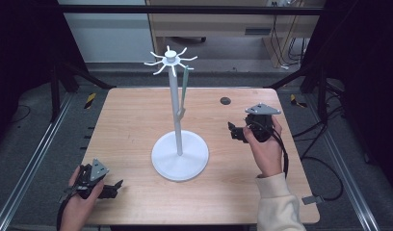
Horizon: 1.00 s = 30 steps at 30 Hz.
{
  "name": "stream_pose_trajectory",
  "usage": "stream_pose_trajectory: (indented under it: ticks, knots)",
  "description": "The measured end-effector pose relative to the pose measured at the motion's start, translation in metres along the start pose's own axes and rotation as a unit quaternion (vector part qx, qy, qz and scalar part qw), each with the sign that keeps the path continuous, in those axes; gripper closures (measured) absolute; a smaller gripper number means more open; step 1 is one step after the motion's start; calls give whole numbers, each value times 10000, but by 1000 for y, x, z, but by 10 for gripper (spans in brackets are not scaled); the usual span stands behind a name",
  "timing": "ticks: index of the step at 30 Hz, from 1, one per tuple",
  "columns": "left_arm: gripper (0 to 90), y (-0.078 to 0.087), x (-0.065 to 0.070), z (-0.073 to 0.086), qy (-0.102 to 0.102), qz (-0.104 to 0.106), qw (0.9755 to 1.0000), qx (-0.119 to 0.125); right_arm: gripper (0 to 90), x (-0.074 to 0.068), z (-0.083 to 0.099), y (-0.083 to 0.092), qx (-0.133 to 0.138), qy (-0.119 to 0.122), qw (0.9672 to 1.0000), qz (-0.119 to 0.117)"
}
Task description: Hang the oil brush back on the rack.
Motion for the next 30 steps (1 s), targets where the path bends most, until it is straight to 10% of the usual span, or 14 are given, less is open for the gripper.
stream_pose_trajectory:
  ticks: [19, 30]
  knots:
    - [31, -1, 1, 1, -24, 22, 10000, -40, 135, 17, 62, -40, -455, -216, 9987, 71]
    - [30, -1, 1, 1, -45, 14, 10000, -47, 133, 4, 105, -68, -1156, -196, 9929, -204]
Point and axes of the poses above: each handheld gripper's, and its own axes: y roughly backward along the jaws, z roughly out of its underside, x roughly to its right, the point moved 8 cm from there along -y, roughly forward along the jaws, and after that the axes turned 4 degrees about y, right-handed, at the moved point
